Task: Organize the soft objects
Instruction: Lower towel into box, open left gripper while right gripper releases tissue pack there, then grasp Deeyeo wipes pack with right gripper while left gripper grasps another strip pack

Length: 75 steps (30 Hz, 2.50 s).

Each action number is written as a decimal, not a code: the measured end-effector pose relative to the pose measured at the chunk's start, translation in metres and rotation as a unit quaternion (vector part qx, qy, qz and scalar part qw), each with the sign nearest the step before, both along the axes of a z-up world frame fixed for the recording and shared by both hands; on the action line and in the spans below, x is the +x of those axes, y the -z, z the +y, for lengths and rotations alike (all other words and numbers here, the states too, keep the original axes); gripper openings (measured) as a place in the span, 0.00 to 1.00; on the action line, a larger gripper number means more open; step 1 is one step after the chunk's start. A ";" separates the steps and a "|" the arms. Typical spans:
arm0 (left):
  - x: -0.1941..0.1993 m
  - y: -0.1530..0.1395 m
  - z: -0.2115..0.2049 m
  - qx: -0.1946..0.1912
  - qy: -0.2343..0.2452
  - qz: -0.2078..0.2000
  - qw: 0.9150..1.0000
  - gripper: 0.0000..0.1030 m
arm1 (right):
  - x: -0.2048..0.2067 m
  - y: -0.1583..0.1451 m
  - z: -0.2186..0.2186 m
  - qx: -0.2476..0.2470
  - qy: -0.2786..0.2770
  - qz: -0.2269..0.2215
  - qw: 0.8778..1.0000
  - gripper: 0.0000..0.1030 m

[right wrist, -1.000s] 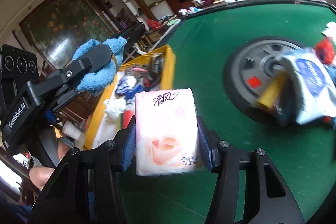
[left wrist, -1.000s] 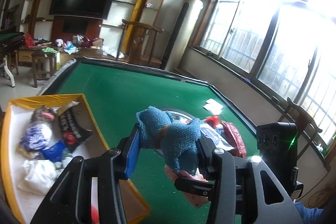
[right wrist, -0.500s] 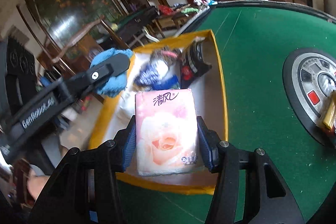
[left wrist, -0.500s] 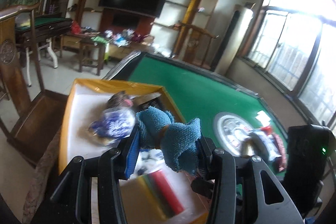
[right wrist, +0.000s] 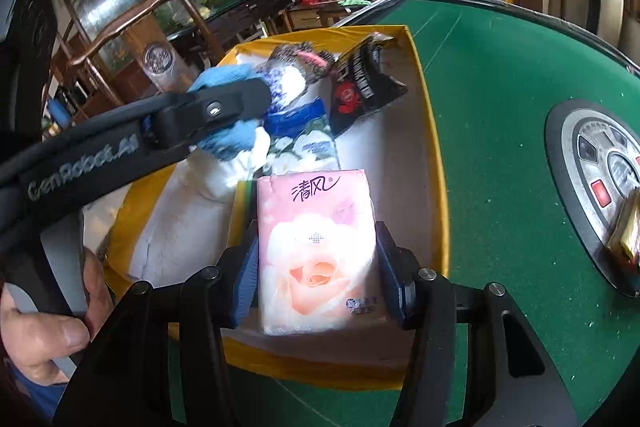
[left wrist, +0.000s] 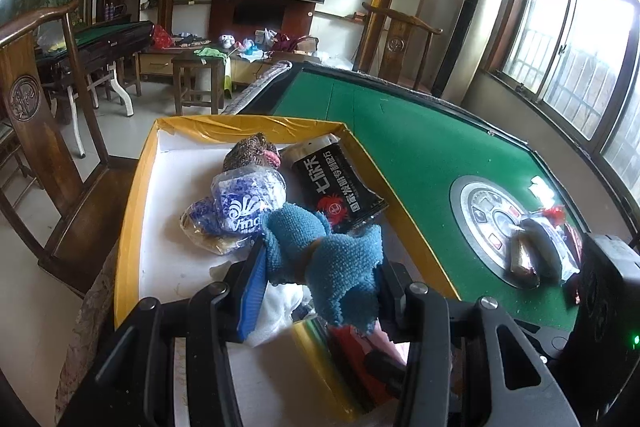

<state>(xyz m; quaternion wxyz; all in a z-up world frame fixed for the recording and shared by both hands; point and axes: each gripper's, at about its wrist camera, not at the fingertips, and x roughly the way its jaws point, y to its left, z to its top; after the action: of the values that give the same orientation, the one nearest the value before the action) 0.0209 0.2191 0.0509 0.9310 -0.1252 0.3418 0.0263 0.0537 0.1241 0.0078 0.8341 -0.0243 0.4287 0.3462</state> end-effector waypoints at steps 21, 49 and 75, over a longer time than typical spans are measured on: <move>0.012 0.016 0.029 -0.039 -0.066 0.048 0.996 0.63 | -0.024 -0.004 0.012 -0.026 -0.038 -0.018 0.999 0.55; 0.001 -0.006 0.008 -0.067 -0.008 -0.033 0.997 0.68 | 0.040 -0.044 -0.208 0.031 0.228 -0.063 0.971 0.60; -0.001 -0.010 -0.024 -0.061 0.056 -0.035 0.996 0.68 | 0.072 -0.004 -0.239 -0.098 0.226 -0.003 0.969 0.64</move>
<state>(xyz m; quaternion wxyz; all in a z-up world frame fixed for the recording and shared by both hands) 0.0194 0.1952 0.0611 0.9331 -0.1635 0.3161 -0.0514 0.1256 -0.1145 0.0121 0.8858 -0.0093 0.4521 0.1045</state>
